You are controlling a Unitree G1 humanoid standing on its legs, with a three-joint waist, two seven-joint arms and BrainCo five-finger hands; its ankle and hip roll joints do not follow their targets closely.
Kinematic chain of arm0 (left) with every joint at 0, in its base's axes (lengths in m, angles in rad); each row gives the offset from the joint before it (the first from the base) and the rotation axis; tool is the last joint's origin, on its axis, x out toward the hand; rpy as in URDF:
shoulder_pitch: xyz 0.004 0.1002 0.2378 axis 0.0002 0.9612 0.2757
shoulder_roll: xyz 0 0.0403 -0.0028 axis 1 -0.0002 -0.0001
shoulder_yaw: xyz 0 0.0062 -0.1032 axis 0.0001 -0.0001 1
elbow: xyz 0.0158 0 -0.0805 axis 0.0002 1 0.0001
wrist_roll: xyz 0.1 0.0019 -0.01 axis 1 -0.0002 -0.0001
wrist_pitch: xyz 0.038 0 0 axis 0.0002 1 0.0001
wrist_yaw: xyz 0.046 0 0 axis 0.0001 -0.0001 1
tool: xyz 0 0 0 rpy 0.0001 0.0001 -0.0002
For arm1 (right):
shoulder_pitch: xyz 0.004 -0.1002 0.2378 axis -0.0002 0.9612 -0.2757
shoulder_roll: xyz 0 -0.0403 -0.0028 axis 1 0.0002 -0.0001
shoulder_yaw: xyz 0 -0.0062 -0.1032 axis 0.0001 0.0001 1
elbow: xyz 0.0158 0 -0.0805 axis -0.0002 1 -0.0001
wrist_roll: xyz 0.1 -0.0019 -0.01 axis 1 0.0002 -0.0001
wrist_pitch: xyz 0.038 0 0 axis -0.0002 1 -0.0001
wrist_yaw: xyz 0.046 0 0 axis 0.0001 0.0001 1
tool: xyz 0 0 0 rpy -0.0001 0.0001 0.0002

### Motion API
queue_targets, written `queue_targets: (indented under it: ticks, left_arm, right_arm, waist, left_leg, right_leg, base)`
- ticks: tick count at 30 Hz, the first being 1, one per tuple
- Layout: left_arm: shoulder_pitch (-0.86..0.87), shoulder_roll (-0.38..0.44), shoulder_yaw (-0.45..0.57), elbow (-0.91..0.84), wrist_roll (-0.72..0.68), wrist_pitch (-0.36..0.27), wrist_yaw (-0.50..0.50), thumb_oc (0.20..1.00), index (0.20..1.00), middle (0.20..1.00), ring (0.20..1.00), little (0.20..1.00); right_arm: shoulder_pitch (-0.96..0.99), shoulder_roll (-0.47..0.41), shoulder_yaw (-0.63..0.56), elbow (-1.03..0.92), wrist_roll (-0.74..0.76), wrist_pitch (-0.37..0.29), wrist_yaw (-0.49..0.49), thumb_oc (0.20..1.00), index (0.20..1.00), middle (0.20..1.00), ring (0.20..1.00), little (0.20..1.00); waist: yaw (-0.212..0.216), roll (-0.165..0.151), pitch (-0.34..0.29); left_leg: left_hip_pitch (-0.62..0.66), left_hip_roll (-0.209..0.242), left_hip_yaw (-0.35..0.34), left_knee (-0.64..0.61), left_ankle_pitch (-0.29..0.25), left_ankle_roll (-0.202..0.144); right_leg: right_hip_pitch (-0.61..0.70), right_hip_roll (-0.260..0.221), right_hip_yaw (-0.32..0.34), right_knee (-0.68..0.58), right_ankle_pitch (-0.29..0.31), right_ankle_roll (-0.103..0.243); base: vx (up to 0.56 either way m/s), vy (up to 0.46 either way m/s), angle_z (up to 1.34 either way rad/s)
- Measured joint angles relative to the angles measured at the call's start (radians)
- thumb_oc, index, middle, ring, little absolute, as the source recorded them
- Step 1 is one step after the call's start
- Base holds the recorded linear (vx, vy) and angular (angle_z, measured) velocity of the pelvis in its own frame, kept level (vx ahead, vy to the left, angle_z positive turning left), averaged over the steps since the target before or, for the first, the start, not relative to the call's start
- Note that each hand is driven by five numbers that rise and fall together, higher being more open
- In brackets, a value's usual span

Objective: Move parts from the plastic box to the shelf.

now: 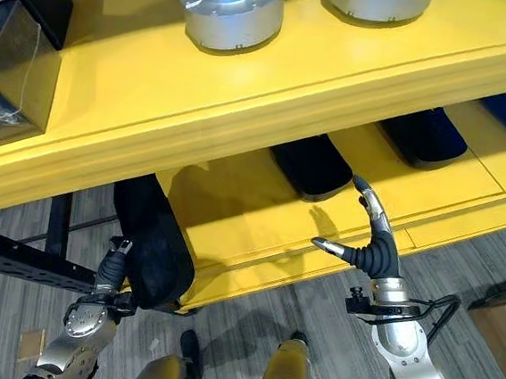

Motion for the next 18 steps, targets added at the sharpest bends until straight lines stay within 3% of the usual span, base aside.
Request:
queue_targets:
  ticks: [9,12,18]
  left_arm:
    - [-0.146,0.008,-0.047,-0.018,0.014,0.001,0.013,0.2,0.2,0.2,0.2,0.2]
    - [-0.209,0.008,-0.055,-0.018,0.047,0.006,0.021,0.2,0.2,0.2,0.2,0.2]
    - [-0.327,0.005,-0.027,-0.013,0.039,0.035,0.068,0.2,0.2,0.2,0.2,0.2]
  right_arm:
    - [-0.211,-0.04,0.076,0.0,-0.147,-0.047,-0.086,1.0,1.0,1.0,1.0,1.0]
    - [-0.265,-0.055,0.116,-0.006,-0.185,-0.06,-0.078,1.0,1.0,1.0,1.0,1.0]
    - [-0.357,-0.055,0.179,-0.016,-0.185,-0.07,-0.015,1.0,1.0,1.0,1.0,1.0]
  waist:
    - [0.022,-0.027,0.071]
    - [0.04,-0.033,0.108]
    - [0.031,-0.06,0.127]
  left_leg:
    - [-0.097,0.055,0.005,0.131,0.002,-0.023]
    - [-0.112,0.088,0.002,0.213,-0.062,-0.061]
    - [-0.16,0.132,-0.004,0.36,-0.123,-0.07]
  right_leg:
    - [-0.046,0.026,-0.031,0.057,-0.021,-0.033]
    - [-0.056,0.038,-0.03,0.108,-0.048,-0.041]
    - [-0.068,0.058,-0.017,0.171,-0.062,-0.054]
  base:
    - [-0.09,-0.083,0.06]
    - [-0.02,-0.08,-0.05]
    - [-0.03,-0.061,-0.11]
